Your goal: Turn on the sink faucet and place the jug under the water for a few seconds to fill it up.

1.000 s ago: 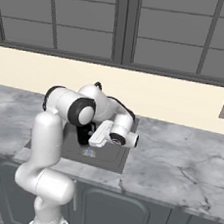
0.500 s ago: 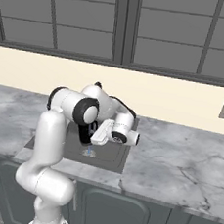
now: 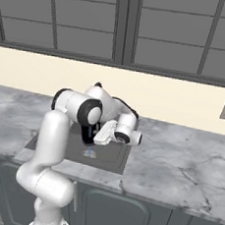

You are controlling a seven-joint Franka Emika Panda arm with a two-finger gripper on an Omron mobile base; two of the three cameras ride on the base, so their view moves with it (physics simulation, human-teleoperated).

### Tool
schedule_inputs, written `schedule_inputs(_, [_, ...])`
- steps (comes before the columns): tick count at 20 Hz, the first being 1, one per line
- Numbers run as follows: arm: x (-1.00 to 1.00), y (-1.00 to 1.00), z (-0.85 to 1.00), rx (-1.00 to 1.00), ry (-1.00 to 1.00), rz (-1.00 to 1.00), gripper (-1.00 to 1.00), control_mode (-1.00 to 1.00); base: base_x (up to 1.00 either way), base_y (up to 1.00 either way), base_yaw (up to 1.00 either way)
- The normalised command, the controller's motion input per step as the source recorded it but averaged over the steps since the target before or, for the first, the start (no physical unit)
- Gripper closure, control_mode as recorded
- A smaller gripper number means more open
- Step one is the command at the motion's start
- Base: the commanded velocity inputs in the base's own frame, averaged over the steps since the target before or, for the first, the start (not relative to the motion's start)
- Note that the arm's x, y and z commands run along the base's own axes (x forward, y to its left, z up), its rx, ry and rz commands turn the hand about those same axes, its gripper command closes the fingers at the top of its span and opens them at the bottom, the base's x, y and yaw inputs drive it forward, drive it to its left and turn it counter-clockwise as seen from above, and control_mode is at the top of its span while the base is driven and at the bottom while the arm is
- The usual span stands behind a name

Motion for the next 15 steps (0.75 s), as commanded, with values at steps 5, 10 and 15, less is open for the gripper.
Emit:
schedule_inputs(5, [0.00, -0.11, -0.02, 0.00, 0.00, 0.00, 1.00, -1.00, 0.00, 0.00, 0.00])
schedule_inputs(10, [0.00, 0.00, 0.00, 0.00, 0.00, 0.00, 1.00, -1.00, 0.00, 0.00, 0.00])
schedule_inputs(15, [0.00, 0.00, 0.00, 0.00, 0.00, 0.00, 1.00, -1.00, 0.00, 0.00, 0.00])
